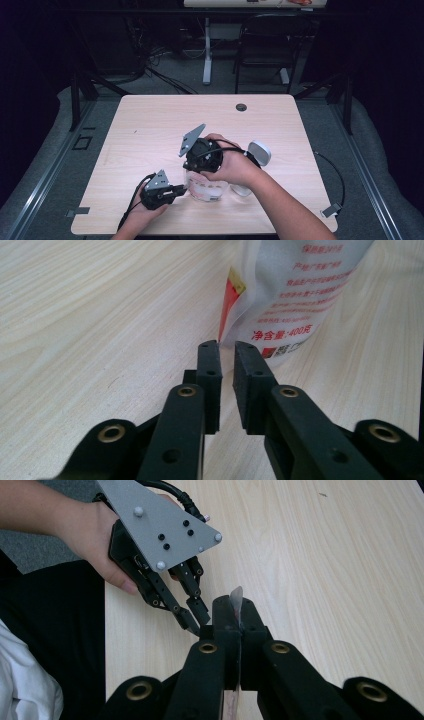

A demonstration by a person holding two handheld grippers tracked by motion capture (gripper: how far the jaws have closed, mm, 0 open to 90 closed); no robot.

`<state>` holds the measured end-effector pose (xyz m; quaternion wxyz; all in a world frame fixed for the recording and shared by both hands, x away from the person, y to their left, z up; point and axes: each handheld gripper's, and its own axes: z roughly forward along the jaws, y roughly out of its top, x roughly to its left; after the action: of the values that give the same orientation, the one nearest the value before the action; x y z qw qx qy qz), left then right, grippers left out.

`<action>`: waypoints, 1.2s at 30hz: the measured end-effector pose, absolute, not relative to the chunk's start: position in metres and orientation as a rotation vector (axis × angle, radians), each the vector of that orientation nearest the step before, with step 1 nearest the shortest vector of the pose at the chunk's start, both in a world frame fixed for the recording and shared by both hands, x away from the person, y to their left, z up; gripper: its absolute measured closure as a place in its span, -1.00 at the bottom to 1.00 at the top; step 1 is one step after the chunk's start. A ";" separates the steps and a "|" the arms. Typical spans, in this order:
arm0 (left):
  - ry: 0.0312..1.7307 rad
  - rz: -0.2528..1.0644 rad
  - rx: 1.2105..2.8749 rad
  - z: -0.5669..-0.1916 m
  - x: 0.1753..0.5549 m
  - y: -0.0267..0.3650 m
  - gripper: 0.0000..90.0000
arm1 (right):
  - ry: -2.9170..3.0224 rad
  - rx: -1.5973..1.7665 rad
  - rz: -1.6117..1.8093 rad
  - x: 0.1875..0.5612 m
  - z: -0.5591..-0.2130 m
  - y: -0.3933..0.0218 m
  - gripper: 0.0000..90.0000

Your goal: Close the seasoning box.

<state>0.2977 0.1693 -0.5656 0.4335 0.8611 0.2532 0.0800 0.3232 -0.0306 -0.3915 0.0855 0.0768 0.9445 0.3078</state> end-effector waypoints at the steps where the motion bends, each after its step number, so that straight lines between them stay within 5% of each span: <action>1: 0.633 0.200 2.145 -0.566 0.298 0.169 0.90 | 2.814 0.231 0.918 0.323 -0.392 -0.031 1.00; 31: 0.676 0.255 2.126 -0.545 0.296 0.177 1.00 | 2.771 0.265 0.988 0.324 -0.387 -0.050 1.00; 36: 0.674 0.262 1.995 -0.526 0.293 0.189 1.00 | 2.769 0.248 0.970 0.323 -0.389 -0.050 1.00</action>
<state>0.2933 0.1888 -0.5261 0.4880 0.8206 0.2774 0.1076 0.3233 -0.0496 -0.3892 0.0983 0.0836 0.9359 0.3277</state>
